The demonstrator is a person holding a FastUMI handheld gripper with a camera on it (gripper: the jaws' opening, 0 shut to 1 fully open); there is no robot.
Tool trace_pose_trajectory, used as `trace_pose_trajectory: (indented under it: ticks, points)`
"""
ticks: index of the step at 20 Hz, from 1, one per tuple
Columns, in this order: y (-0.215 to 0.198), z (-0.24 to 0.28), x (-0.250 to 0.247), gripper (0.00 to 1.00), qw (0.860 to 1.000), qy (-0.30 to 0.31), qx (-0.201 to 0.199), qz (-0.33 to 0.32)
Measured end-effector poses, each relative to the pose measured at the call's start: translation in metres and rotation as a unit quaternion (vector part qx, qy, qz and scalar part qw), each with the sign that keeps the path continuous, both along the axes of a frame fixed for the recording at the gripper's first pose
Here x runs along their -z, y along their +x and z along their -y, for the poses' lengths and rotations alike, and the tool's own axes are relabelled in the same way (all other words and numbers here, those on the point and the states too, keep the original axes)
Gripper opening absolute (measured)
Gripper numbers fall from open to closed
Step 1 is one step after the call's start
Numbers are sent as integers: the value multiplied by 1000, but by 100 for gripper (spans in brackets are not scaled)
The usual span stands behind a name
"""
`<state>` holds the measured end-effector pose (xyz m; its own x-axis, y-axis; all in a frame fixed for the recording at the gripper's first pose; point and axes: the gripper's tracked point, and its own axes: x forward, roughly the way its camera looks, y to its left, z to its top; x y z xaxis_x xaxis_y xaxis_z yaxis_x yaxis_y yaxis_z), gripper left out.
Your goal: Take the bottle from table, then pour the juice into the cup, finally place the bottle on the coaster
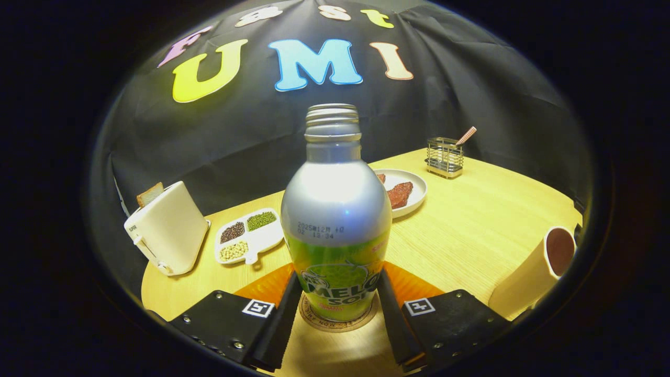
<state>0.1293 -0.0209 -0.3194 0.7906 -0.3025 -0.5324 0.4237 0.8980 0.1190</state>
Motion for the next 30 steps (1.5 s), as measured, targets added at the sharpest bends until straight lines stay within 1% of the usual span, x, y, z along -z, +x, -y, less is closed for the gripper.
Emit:
trace_pose_trajectory:
  ticks: [3,6,8,10,11,14,21,27,30]
  points:
    - [1,0,0,77,1000,-11,-8,1]
    - [1,-6,5,80,1000,-7,-14,-6]
    - [-3,-7,8,86,1000,-11,-18,-14]
    - [-4,-8,8,88,999,-18,-21,-16]
    - [-5,-8,6,99,999,-23,-22,-15]
    - [-9,-6,-1,99,1000,-16,-23,-12]
    - [-17,-10,-51,98,998,16,-47,35]
    - [-34,-11,-95,98,994,-3,-90,57]
    - [-42,-7,-119,98,993,-2,-93,73]
